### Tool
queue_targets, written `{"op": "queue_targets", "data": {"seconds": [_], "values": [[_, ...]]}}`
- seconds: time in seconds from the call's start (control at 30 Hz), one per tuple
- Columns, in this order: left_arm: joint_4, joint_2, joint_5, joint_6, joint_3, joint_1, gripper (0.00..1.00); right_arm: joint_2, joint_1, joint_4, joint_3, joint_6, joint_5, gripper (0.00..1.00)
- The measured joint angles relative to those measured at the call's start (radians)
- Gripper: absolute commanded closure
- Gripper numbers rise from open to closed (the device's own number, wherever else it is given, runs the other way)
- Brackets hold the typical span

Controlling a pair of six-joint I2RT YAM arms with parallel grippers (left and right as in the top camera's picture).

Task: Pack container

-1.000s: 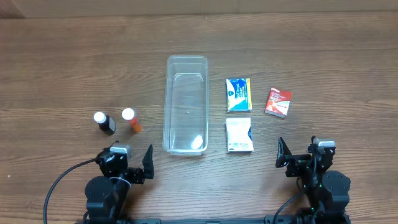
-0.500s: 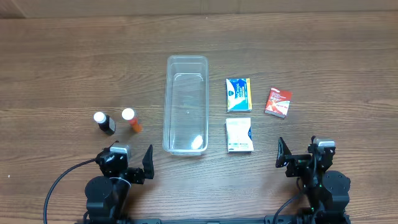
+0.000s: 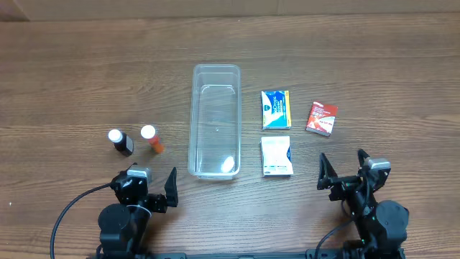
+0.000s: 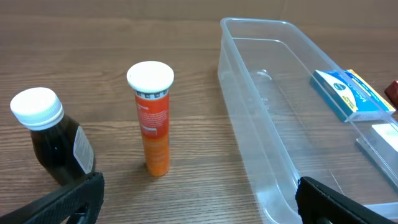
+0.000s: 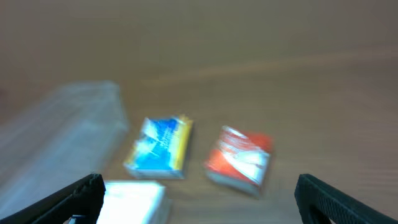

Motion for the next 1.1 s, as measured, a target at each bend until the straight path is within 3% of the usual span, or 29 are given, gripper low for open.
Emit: {"op": "queue_targets", "data": {"seconds": [0.23,0.4,0.53,0.77,0.93,1.1], "values": [[0.0,0.0,0.0,0.0,0.0,0.0,0.0,-0.002,0.0,0.19,-0.001,0.169,-0.226,0.0],[0.0,0.0,0.0,0.0,0.0,0.0,0.0,0.006,0.0,0.172,0.002,0.248,-0.273,0.0],[0.0,0.0,0.0,0.0,0.0,0.0,0.0,0.125,0.0,0.109,0.057,0.292,-0.268,0.0],[-0.001,0.0,0.0,0.0,0.0,0.0,0.0,0.549,0.0,-0.133,0.481,0.284,-0.195,0.0],[0.0,-0.001,0.0,0.0,0.0,0.0,0.0,0.866,0.004,-0.267,0.846,0.246,-0.263,0.0],[0.0,-0.001,0.0,0.0,0.0,0.0,0.0,1.082,0.011,-0.299,1.01,0.237,-0.327,0.0]]}}
